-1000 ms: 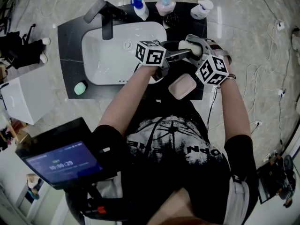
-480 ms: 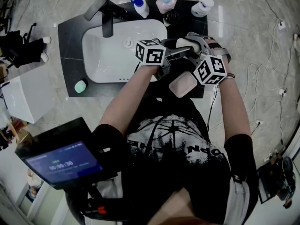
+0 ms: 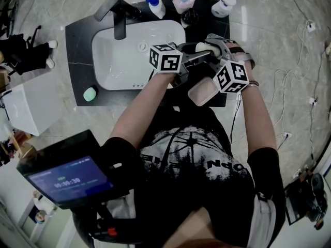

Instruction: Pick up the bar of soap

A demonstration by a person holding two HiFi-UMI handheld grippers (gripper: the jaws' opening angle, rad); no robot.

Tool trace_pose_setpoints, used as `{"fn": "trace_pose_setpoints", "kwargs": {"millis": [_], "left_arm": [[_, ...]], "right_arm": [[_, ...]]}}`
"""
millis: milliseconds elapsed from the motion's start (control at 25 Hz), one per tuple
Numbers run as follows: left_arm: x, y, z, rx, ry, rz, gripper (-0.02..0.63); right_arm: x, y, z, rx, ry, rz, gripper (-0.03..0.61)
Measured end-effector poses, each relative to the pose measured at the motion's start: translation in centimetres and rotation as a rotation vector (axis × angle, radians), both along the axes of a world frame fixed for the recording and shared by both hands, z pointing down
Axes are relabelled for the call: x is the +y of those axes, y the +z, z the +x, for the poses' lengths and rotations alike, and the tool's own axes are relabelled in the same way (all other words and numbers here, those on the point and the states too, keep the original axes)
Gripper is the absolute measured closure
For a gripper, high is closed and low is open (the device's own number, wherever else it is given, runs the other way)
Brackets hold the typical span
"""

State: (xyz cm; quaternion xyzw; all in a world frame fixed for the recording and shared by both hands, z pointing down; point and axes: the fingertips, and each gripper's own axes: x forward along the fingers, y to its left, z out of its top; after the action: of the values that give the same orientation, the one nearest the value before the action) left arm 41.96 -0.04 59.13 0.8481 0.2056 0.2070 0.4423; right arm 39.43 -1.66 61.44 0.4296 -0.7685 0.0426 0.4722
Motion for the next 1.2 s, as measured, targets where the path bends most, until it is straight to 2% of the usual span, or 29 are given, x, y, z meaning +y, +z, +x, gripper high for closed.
{"fn": "trace_pose_setpoints", "kwargs": {"millis": [680,1040,1200], "left_arm": [[-1.3,-3.5,-3.4,0.048,-0.045,0.070,0.440],[-2.0,-7.8,-7.6,0.087,-0.095,0.125,0.440],[-3.3,-7.9,-9.1,0.099,-0.120,0.151,0.440]], "right_arm": [[-1.4,-3.3,-3.3,0.050,-0.018,0.050,0.347],[-2.1,-7.5,-7.5,0.089,-0.061,0.095,0.347],[-3.4,-7.7,-9.0,0.101,-0.085,0.117,0.347]]}}
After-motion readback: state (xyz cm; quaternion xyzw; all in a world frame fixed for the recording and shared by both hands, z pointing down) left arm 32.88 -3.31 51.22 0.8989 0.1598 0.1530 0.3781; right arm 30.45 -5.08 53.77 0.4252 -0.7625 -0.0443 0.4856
